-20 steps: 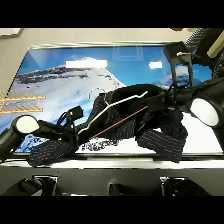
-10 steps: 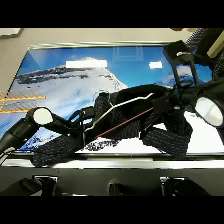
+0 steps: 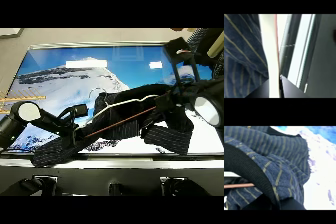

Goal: Fold the clothes and pants, and hang the long-sleeved shirts on hangers.

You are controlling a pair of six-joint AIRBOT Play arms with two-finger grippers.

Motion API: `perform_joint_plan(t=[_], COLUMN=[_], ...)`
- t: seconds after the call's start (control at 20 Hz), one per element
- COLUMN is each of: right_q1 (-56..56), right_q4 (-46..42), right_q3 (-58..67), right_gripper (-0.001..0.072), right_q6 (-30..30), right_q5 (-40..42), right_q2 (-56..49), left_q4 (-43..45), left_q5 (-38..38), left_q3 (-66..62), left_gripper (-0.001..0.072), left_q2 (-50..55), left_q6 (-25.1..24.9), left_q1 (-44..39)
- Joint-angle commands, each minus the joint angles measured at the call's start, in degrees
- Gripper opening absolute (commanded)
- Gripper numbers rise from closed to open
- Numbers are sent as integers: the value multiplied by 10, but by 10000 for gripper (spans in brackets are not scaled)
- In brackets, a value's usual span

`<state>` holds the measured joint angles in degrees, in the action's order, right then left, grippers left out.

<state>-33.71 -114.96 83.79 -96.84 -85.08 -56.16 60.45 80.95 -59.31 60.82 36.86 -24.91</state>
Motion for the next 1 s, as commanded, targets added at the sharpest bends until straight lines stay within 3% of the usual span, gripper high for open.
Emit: perform_joint_plan(t=[0.0,0.35,0.7,0.95], right_q1=[-1,-1,-1,-1], right_q4=[49,80,98,109], right_q3=[1,1,0,1], right_gripper=[15,15,15,15], right_q6=[15,15,16,16], right_q5=[17,22,16,16], right_q2=[-5,-6,-6,-5], left_q4=[33,32,-5,-4], left_q5=[5,-49,-106,-103], left_q3=[-40,-99,-104,-104], left_gripper=[5,6,6,6], left_q2=[25,97,105,123], left_q6=[7,24,30,30], left_q1=[-18,-79,-93,-116])
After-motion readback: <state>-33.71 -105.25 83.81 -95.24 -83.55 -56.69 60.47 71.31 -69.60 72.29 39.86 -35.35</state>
